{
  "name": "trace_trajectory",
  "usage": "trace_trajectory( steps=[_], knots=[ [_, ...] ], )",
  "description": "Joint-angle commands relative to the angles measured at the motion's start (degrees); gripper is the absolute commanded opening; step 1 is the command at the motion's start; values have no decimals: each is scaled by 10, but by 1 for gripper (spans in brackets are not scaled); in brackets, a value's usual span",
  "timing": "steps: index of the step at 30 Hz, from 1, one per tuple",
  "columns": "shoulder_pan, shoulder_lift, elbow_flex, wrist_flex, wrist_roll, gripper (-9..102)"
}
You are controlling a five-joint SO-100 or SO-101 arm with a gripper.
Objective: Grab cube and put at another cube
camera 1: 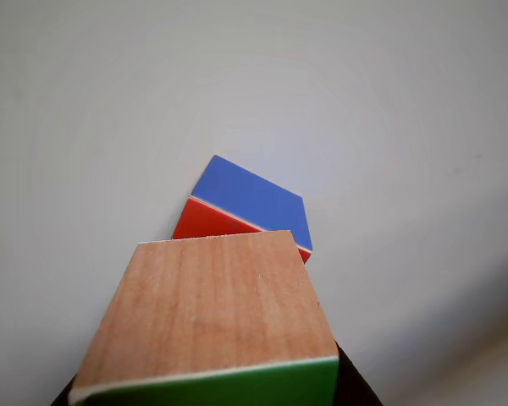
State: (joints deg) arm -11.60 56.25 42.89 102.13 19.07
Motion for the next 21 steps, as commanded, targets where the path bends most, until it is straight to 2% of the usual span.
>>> trace_trajectory(
  steps=[1,21],
  knots=[
    [4,-4,-39,8,5,20],
    [-2,-2,-40,14,12,37]
  ],
)
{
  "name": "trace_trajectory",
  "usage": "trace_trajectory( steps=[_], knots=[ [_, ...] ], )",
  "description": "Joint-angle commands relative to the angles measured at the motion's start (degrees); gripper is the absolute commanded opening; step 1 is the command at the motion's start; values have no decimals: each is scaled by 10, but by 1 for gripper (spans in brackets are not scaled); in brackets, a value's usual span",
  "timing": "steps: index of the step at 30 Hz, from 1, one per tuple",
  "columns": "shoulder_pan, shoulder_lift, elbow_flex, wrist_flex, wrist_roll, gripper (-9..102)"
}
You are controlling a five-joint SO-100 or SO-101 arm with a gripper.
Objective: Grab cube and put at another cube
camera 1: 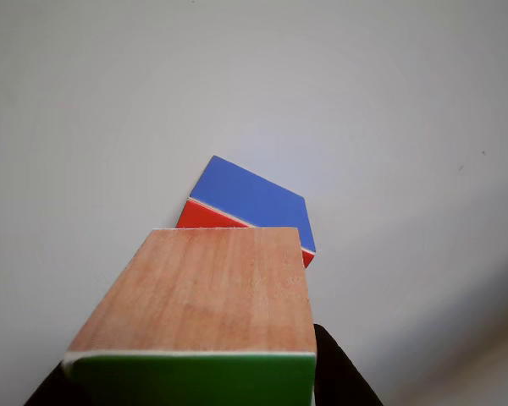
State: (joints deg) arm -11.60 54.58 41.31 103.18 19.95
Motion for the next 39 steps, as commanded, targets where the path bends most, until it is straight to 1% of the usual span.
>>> trace_trajectory(
  steps=[1,7,11,16,20,22,25,30,33,36,39],
  knots=[
    [-1,18,-25,4,6,37],
    [-3,58,-11,4,10,39],
    [-14,140,40,4,23,39],
    [-39,330,152,4,19,39],
    [-43,527,288,4,-3,39],
    [-22,624,354,4,-24,39],
    [47,728,434,0,-60,41],
    [175,904,664,-99,-149,42],
    [235,1035,827,-182,-193,42],
    [263,1153,967,-234,-211,41],
    [268,1264,1085,-250,-217,36]
  ],
)
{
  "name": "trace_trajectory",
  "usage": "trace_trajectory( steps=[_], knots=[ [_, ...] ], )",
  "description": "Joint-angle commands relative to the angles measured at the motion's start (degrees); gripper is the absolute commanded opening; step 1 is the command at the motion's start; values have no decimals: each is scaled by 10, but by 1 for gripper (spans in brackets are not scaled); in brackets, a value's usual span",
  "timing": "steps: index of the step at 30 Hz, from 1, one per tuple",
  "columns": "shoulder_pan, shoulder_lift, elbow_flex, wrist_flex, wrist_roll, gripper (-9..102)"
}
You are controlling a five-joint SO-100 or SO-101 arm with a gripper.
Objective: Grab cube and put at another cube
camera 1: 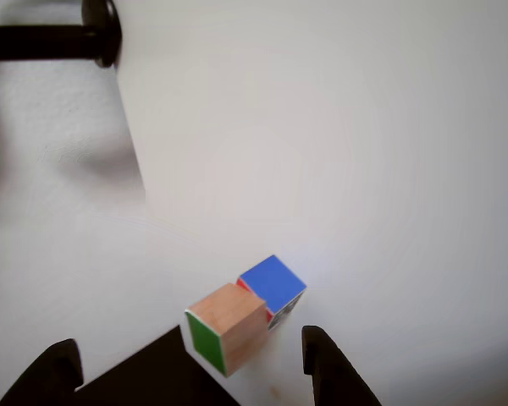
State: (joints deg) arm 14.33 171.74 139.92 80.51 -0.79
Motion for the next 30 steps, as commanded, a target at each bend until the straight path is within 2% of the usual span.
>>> trace_trajectory(
  steps=[1,5,10,15,30],
  knots=[
    [16,134,135,-29,-11,34],
    [21,167,232,-60,-11,14],
    [4,167,300,-82,-4,1],
    [1,167,302,-67,12,0],
    [-32,167,302,-66,-25,0]
  ],
)
